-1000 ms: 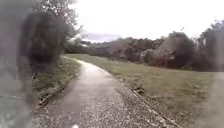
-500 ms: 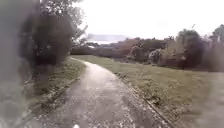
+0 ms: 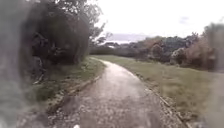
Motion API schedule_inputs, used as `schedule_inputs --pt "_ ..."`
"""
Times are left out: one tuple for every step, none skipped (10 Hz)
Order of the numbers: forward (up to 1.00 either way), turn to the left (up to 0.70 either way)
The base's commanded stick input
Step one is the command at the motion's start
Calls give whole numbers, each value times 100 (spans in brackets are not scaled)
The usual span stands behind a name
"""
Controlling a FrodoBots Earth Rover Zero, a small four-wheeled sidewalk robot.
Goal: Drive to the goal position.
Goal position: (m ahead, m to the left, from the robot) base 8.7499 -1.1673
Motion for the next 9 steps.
schedule_inputs --pt "100 0" --pt "100 0" --pt "100 0" --pt "100 0" --pt "100 -5" --pt "100 -19" --pt "100 -29" --pt "100 -22" --pt "100 -15"
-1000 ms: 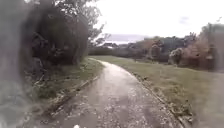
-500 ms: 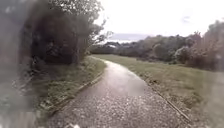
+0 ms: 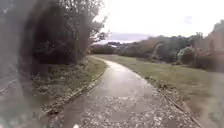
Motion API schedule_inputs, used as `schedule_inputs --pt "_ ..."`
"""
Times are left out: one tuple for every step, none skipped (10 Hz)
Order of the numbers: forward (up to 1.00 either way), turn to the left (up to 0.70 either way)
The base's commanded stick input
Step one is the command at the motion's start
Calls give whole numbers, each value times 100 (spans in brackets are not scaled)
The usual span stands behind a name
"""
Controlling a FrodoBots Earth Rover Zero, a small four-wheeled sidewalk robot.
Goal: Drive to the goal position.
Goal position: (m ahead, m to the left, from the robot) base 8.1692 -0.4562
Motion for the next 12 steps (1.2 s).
schedule_inputs --pt "100 -9" --pt "100 -2" --pt "100 0" --pt "100 0" --pt "100 0" --pt "100 0" --pt "100 0" --pt "100 0" --pt "100 0" --pt "100 0" --pt "100 0" --pt "100 0"
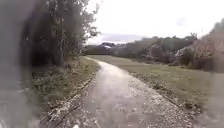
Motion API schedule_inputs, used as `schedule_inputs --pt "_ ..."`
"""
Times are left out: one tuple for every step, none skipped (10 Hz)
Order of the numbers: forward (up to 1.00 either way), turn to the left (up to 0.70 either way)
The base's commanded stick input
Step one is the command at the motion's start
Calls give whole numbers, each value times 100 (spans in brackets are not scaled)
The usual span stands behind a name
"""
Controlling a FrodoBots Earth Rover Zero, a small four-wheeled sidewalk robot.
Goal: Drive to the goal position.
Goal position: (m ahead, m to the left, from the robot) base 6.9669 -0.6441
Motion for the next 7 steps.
schedule_inputs --pt "100 0" --pt "100 0" --pt "100 0" --pt "100 0" --pt "100 0" --pt "100 0" --pt "100 0"
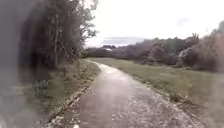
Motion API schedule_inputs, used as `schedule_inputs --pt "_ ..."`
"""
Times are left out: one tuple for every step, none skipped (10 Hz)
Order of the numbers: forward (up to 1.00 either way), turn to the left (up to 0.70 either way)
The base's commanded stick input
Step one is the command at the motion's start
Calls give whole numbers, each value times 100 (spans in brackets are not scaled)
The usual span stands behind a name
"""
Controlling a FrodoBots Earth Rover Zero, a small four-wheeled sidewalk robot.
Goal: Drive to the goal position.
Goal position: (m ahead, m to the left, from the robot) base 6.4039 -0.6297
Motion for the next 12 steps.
schedule_inputs --pt "100 0" --pt "100 0" --pt "100 0" --pt "100 0" --pt "100 0" --pt "100 0" --pt "100 0" --pt "100 0" --pt "100 0" --pt "100 -20" --pt "100 -26" --pt "100 0"
